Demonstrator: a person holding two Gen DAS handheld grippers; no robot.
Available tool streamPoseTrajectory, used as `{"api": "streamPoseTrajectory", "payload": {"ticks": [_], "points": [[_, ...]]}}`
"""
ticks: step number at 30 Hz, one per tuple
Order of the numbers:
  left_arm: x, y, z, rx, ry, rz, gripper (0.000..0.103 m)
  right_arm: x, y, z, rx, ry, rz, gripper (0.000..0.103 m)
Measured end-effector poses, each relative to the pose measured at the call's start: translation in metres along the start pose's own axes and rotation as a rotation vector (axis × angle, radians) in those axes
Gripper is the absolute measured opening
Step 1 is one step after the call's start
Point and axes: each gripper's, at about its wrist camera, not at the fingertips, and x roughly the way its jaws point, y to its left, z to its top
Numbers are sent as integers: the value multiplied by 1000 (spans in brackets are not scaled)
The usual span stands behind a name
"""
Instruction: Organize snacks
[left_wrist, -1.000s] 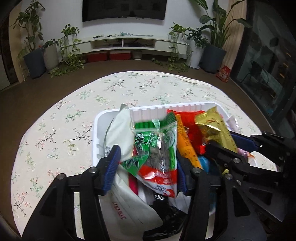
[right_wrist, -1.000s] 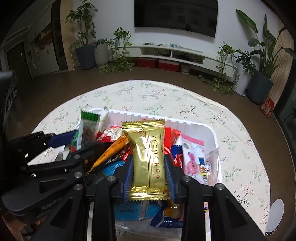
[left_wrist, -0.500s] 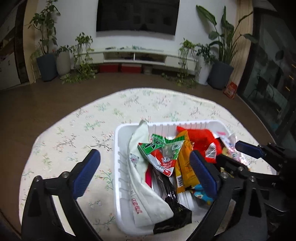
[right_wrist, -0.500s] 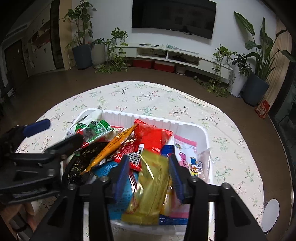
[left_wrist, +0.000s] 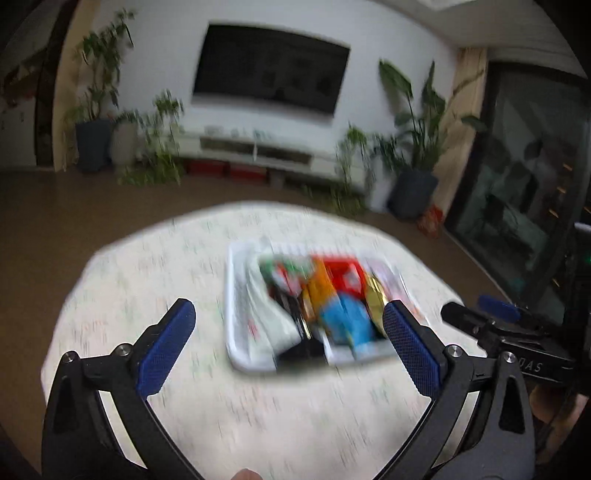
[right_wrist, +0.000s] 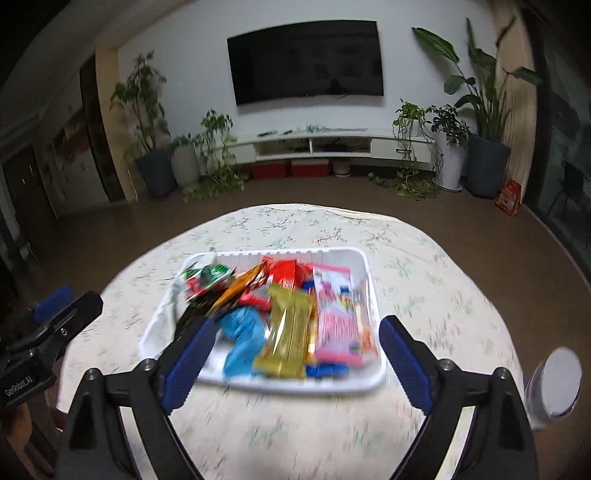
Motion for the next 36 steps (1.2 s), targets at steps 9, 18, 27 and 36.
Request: {"api": "streamPoseTrajectory", "payload": {"ticks": [9, 18, 27, 36], "points": [[-85, -53, -66, 114, -77, 332, 103, -99, 8, -70, 9, -129, -9, 97], [-125, -74, -92, 90, 24, 293, 103, -163, -2, -105, 99, -197, -31, 99], [-133, -82, -97, 64, 82, 294, 103, -189, 16, -121, 25, -176, -138, 102], [-155, -89, -100, 67, 38, 275, 103, -200, 32, -134, -29, -163, -183, 102]]}}
